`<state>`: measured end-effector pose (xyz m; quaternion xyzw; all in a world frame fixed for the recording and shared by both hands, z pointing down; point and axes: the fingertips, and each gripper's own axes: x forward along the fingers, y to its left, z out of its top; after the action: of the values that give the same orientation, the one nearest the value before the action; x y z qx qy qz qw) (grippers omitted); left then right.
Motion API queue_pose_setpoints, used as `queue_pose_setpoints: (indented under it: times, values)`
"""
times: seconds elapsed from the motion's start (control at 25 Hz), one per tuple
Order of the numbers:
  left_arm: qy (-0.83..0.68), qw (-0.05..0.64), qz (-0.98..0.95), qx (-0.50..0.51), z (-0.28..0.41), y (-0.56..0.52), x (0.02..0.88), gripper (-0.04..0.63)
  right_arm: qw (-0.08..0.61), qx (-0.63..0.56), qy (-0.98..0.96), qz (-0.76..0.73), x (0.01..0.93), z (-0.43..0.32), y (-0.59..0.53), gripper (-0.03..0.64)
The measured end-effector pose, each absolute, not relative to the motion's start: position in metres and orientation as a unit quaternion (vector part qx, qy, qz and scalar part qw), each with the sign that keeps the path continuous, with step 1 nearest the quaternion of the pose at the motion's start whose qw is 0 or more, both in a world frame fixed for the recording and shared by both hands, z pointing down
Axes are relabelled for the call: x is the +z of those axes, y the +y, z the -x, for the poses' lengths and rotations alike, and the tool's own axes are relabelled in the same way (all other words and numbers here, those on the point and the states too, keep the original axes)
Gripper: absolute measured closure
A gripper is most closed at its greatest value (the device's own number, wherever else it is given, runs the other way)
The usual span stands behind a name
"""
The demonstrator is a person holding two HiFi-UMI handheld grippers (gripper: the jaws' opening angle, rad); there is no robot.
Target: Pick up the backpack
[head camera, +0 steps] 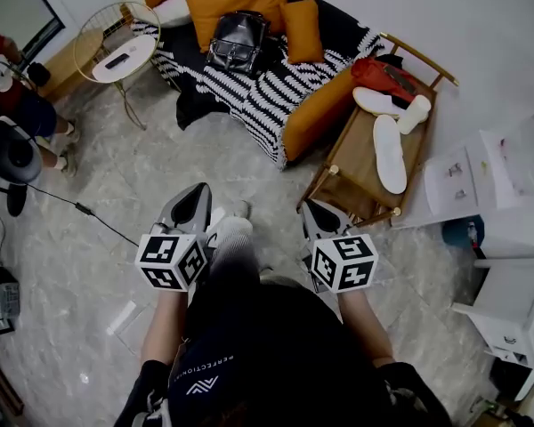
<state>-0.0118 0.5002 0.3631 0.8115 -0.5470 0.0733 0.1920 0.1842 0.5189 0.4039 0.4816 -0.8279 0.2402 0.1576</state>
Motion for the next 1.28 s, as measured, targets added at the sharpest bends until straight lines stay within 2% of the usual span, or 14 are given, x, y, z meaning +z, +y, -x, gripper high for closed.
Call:
queue_pose_setpoints:
  times: [0.48,1.28]
  values:
    - [-0.518,0.193,-0.831,0.062,0.017,0.410,0.377,0.586,0.154,0.243,-0.813,-0.506,0.409,-0.171,0.443,0.620]
    - [-0.496,0.205,-0.837,0.104,0.113,0.216,0.397,0.584,0.181,0.239,-0.808,-0.507,0.413,-0.068,0.222,0.618]
